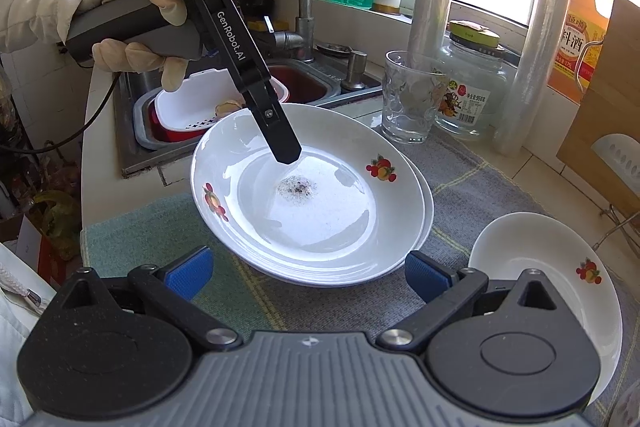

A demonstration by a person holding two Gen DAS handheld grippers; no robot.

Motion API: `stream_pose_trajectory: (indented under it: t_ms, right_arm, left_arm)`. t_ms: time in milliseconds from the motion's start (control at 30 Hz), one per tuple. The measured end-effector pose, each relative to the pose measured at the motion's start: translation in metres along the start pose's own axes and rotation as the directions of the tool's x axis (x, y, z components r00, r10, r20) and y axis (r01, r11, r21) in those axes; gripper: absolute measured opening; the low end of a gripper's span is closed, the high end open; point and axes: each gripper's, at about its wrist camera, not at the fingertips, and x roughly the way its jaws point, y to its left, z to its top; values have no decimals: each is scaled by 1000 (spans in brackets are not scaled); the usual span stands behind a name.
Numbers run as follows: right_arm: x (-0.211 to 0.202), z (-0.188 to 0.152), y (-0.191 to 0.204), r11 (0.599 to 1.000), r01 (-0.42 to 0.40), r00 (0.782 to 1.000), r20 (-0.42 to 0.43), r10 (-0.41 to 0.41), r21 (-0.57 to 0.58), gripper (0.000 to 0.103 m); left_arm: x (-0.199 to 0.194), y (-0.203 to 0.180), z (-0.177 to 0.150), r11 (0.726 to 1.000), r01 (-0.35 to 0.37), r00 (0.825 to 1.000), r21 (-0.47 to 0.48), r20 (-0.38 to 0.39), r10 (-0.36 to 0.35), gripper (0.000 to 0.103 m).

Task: Organize plates and bowls
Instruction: 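Lower the held plate onto the other plate and open the left tool, then move the left tool toward the next white plate on the towel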

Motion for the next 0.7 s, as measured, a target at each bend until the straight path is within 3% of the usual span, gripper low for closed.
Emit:
stream_pose_trajectory:
  t_ms: [267,400,533,700]
  right_arm:
    - [0,-1,4,999,42,999,-9,-42,26,103]
    - [0,-1,7,997,64,998,-16,-64,42,103]
    - [0,-2,10,994,91,996,-23,-90,58,103]
    - [-6,-6,7,982,163,986,-50,-159,94,103]
  left_arm:
    - [-2,-3,-2,999,-21,1000,42,0,21,84]
    - [-1,-5,-2,993,-77,997,90,-2,77,84]
    - [-1,-5,-4,989,-69,998,128,8,69,85]
    - [-10,-37,-8,944,-157,982,289,151,116,85]
